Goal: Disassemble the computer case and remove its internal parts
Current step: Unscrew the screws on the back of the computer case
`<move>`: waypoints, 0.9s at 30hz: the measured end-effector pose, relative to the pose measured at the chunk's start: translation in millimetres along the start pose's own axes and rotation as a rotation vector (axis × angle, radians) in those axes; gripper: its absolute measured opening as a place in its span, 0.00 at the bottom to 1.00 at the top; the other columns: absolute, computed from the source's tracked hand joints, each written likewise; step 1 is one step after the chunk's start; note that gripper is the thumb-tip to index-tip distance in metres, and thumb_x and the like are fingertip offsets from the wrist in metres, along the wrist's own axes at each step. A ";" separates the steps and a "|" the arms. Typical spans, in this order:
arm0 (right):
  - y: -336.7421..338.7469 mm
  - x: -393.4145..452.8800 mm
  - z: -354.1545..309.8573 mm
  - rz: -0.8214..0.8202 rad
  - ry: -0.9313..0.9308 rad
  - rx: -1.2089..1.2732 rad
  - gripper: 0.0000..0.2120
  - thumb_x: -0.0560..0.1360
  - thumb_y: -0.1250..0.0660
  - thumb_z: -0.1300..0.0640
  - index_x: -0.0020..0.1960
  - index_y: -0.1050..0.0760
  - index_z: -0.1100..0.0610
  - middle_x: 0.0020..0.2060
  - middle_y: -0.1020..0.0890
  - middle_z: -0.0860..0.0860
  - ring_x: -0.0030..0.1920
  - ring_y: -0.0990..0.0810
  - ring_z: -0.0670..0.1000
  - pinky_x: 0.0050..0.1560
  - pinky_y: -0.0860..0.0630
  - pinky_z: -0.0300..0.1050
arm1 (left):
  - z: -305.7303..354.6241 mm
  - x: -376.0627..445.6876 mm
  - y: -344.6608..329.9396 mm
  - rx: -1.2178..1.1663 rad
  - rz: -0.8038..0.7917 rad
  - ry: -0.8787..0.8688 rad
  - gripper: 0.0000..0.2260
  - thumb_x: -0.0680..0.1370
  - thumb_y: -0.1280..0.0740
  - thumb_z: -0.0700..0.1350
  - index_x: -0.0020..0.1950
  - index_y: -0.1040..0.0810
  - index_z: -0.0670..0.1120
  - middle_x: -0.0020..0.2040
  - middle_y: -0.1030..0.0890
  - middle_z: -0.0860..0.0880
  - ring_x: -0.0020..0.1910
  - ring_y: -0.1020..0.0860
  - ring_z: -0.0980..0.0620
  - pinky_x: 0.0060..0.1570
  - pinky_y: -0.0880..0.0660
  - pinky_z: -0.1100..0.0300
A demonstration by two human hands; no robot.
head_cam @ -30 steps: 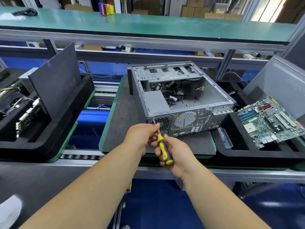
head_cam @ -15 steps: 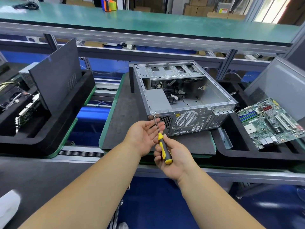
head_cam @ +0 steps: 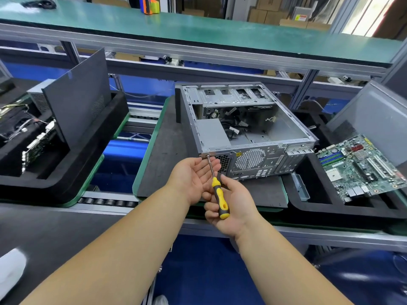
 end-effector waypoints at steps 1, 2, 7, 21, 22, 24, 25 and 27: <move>-0.2 -0.3 0.4 -0.007 -0.016 0.015 0.20 0.79 0.42 0.45 0.42 0.22 0.60 0.32 0.26 0.54 0.24 0.35 0.47 0.22 0.39 0.37 | 0.1 -0.1 0.2 0.003 -0.002 0.001 0.15 0.80 0.42 0.43 0.58 0.20 0.36 0.54 0.16 0.40 0.51 0.16 0.47 0.42 0.19 0.59; -0.4 -0.6 0.4 -0.007 -0.025 0.026 0.20 0.80 0.43 0.47 0.43 0.22 0.61 0.32 0.25 0.54 0.24 0.35 0.47 0.22 0.39 0.37 | 0.3 -0.3 0.4 0.002 -0.006 0.005 0.15 0.80 0.42 0.43 0.58 0.20 0.36 0.53 0.16 0.41 0.51 0.16 0.47 0.40 0.18 0.60; 2.3 -1.5 -0.4 0.052 -0.005 0.005 0.15 0.81 0.40 0.50 0.47 0.22 0.60 0.32 0.23 0.54 0.27 0.26 0.48 0.23 0.29 0.37 | 1.3 -0.7 1.8 0.001 -0.027 0.011 0.16 0.81 0.42 0.45 0.58 0.20 0.36 0.54 0.16 0.40 0.52 0.16 0.46 0.41 0.19 0.57; 17.3 2.5 -27.4 0.341 0.299 -0.634 0.09 0.77 0.31 0.51 0.48 0.25 0.57 0.27 0.24 0.50 0.28 0.27 0.47 0.31 0.29 0.43 | 0.7 0.1 2.1 0.005 -0.036 0.022 0.15 0.80 0.41 0.44 0.57 0.20 0.36 0.54 0.16 0.41 0.53 0.17 0.46 0.53 0.22 0.56; 18.0 1.8 -26.4 0.330 0.271 -0.592 0.10 0.78 0.33 0.51 0.49 0.24 0.58 0.29 0.23 0.51 0.28 0.27 0.47 0.30 0.29 0.42 | 0.4 0.2 2.3 0.005 -0.035 0.023 0.15 0.80 0.41 0.44 0.58 0.20 0.37 0.54 0.16 0.41 0.53 0.17 0.46 0.54 0.22 0.55; 16.3 1.1 -20.5 0.254 0.178 -0.427 0.13 0.80 0.36 0.52 0.52 0.22 0.63 0.33 0.22 0.54 0.27 0.25 0.47 0.27 0.28 0.39 | 0.2 0.4 3.1 0.005 -0.030 0.021 0.15 0.80 0.41 0.44 0.58 0.20 0.37 0.54 0.16 0.41 0.52 0.16 0.47 0.57 0.22 0.54; 14.2 -0.2 -18.5 0.212 0.146 -0.361 0.15 0.81 0.37 0.53 0.53 0.21 0.65 0.34 0.21 0.55 0.27 0.24 0.47 0.26 0.27 0.39 | 0.3 0.3 3.5 0.008 -0.027 0.019 0.15 0.80 0.41 0.44 0.58 0.20 0.37 0.54 0.16 0.41 0.52 0.16 0.47 0.58 0.23 0.54; 13.6 -2.9 -18.8 0.165 0.136 -0.277 0.14 0.82 0.38 0.55 0.53 0.21 0.66 0.35 0.19 0.57 0.28 0.23 0.48 0.26 0.25 0.38 | 0.1 0.4 4.4 0.010 -0.024 0.016 0.15 0.79 0.40 0.44 0.58 0.19 0.37 0.54 0.16 0.41 0.52 0.16 0.47 0.58 0.23 0.54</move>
Point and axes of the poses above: each hand's wrist, its own x-axis towards the middle knuckle, its own y-axis out of the back of the hand, z = x × y, the point moved 8 cm from there along x, towards the middle knuckle
